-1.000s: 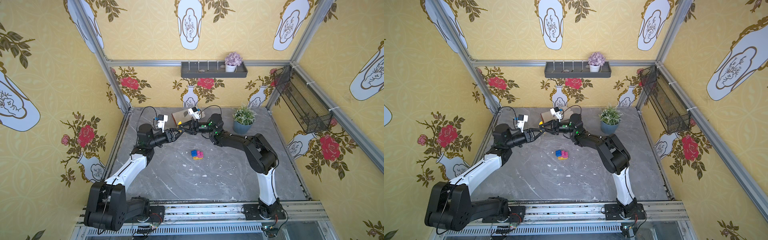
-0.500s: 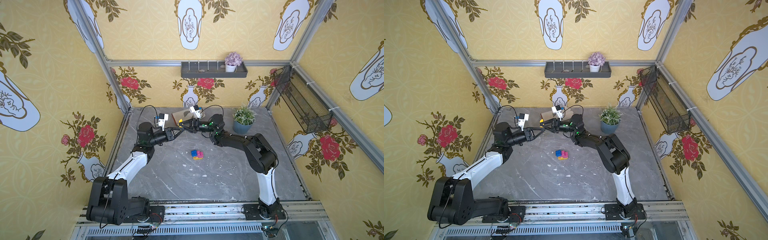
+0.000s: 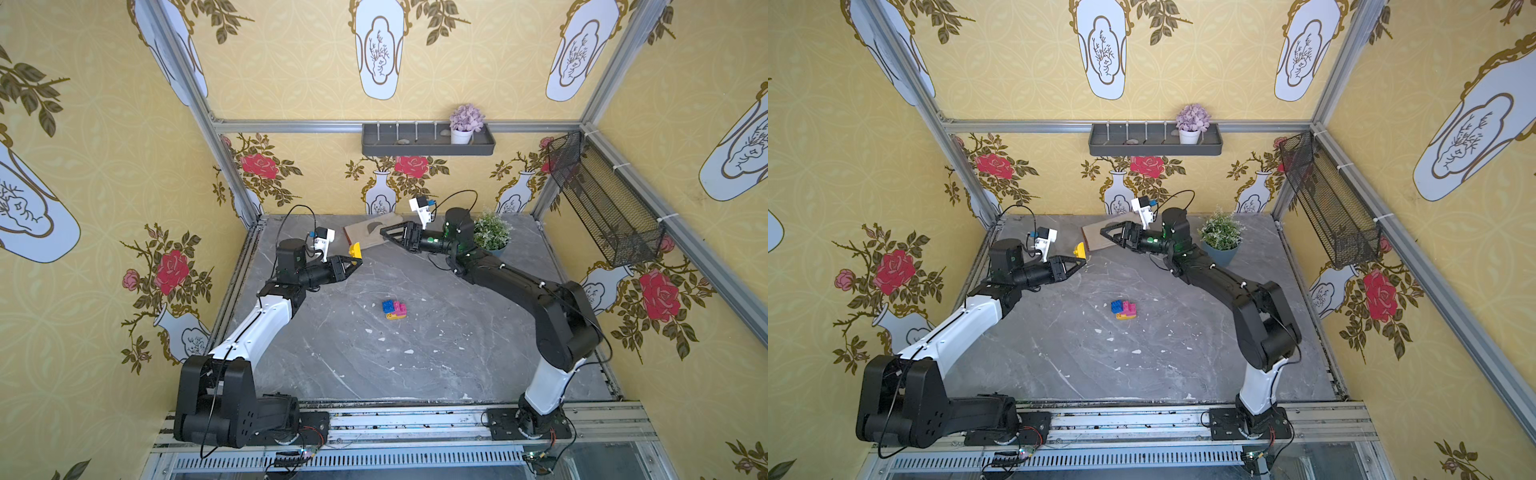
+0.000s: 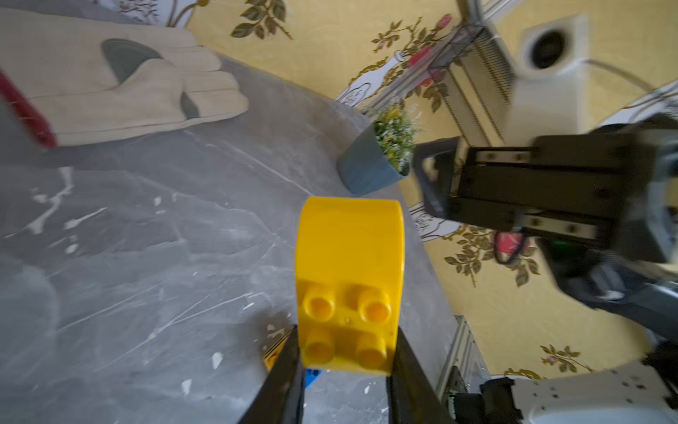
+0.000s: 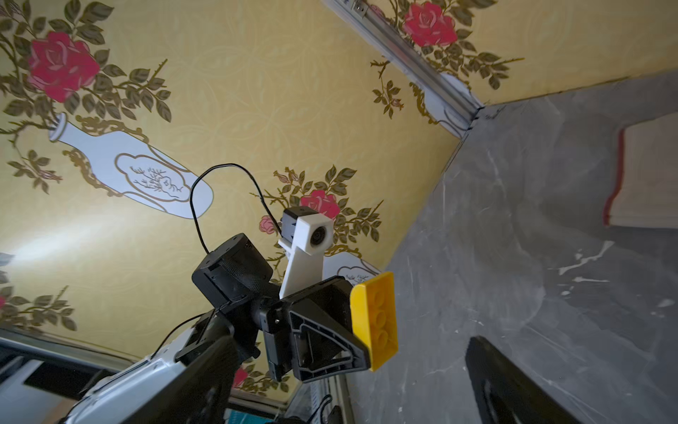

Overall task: Assemble the letter s with lego
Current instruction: Adjust the lego brick at the center of the board.

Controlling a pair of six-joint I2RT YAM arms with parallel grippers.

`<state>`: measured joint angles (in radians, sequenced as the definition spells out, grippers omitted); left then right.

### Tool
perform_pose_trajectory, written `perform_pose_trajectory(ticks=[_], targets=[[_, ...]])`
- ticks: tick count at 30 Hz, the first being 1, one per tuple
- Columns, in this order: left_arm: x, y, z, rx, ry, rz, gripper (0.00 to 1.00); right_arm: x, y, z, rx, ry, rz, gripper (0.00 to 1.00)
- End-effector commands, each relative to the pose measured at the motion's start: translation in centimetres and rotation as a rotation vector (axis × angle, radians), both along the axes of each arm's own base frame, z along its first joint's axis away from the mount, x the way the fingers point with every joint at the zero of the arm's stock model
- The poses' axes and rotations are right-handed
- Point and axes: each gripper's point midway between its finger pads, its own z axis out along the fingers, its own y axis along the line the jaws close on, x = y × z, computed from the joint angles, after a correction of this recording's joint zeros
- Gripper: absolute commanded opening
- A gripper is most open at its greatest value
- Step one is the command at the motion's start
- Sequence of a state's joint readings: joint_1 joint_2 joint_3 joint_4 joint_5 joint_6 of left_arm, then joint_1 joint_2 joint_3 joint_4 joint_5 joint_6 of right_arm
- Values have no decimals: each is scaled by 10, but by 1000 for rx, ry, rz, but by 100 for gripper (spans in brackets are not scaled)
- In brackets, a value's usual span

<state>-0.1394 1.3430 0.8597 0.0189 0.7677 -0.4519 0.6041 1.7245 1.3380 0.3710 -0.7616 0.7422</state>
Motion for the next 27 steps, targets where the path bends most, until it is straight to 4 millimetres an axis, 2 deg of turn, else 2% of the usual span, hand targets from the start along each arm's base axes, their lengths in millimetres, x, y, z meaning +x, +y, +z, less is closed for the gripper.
perform_pose_trajectory(ticks=[1, 2, 3, 5, 8, 11, 14, 17, 20, 22, 27], targets=[[-12, 27, -67, 237, 160, 67, 23, 20, -39, -46, -283, 55, -190, 98], [-14, 31, -82, 271, 199, 78, 23, 24, -51, -55, -316, 141, -219, 98], [-17, 35, -96, 300, 239, 86, 23, 22, -60, -63, -323, 227, -169, 98], [-22, 42, -124, 365, 307, 103, 23, 6, -63, -77, -263, 364, 18, 98], [-30, 43, -153, 493, 371, 84, 23, -14, -74, -116, -338, 449, 12, 98], [-36, 42, -174, 643, 402, 43, 24, -42, -81, -157, -429, 533, 39, 98], [-42, 41, -188, 707, 430, 18, 24, -68, -78, -188, -552, 554, 75, 98], [-47, 40, -198, 706, 452, 3, 28, -81, -72, -204, -602, 558, 96, 98], [-47, 39, -198, 701, 451, 0, 42, -83, -68, -216, -590, 580, 103, 99], [-46, 39, -195, 701, 444, 2, 55, -85, -65, -223, -591, 586, 108, 98], [-44, 39, -176, 692, 417, 14, 61, -86, -56, -232, -576, 584, 126, 98]])
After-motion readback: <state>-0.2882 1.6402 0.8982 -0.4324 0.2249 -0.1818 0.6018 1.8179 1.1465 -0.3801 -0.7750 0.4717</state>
